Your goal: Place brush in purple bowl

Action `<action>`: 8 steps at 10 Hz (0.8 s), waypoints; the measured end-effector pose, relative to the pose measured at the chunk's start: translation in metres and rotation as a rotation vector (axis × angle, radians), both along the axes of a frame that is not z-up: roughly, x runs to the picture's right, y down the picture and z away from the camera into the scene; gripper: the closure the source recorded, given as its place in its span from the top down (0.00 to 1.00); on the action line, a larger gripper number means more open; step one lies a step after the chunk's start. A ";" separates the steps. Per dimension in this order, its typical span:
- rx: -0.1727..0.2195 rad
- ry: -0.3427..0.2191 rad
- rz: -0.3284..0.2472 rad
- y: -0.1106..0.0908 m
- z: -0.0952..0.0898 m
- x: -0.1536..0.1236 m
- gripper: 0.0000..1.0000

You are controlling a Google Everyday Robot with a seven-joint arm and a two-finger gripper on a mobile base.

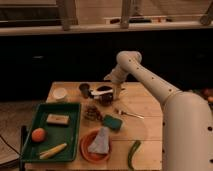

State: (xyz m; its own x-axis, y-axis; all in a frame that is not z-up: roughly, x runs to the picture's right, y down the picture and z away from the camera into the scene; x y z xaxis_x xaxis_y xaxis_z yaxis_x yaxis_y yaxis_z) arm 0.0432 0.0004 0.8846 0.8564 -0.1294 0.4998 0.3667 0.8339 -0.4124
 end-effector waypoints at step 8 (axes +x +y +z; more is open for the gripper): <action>0.007 0.035 -0.001 -0.003 -0.004 0.014 0.80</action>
State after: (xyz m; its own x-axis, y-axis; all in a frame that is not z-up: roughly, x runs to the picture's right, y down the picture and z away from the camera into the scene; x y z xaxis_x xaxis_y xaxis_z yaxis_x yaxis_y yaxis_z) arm 0.0573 -0.0028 0.8807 0.8731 -0.1339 0.4687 0.3532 0.8366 -0.4188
